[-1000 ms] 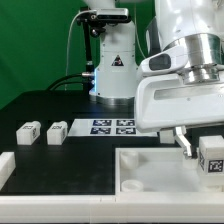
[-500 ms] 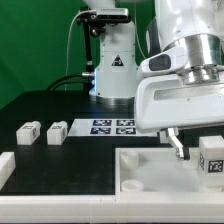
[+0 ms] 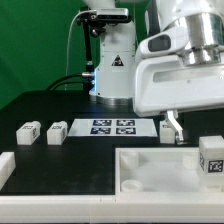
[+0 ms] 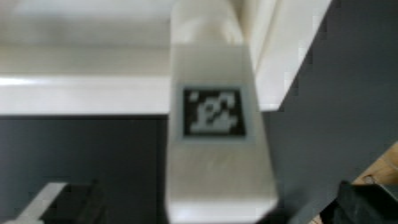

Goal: Assemble one leg

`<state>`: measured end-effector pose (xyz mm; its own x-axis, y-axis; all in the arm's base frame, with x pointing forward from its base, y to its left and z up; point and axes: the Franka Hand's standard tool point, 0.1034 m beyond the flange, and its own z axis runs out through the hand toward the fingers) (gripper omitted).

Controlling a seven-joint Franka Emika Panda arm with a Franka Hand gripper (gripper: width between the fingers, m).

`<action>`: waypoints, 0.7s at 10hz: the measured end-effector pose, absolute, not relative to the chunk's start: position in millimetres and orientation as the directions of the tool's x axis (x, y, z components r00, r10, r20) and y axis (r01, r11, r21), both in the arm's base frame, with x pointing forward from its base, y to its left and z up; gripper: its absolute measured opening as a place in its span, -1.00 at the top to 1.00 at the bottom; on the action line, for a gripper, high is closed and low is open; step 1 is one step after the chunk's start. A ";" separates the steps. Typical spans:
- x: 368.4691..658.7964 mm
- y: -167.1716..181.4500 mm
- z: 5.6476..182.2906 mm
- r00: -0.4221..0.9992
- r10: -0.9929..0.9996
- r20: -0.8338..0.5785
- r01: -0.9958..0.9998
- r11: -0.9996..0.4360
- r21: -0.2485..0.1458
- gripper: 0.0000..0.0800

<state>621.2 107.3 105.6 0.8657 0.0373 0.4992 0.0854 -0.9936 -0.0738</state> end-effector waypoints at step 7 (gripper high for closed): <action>630.4 112.5 92.7 0.995 0.061 -0.081 0.047 -0.986 -0.163 -0.62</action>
Offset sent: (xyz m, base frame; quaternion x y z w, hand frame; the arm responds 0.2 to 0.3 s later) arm 0.0200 -0.0039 -0.0127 -0.0029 -0.2632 0.0066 0.9647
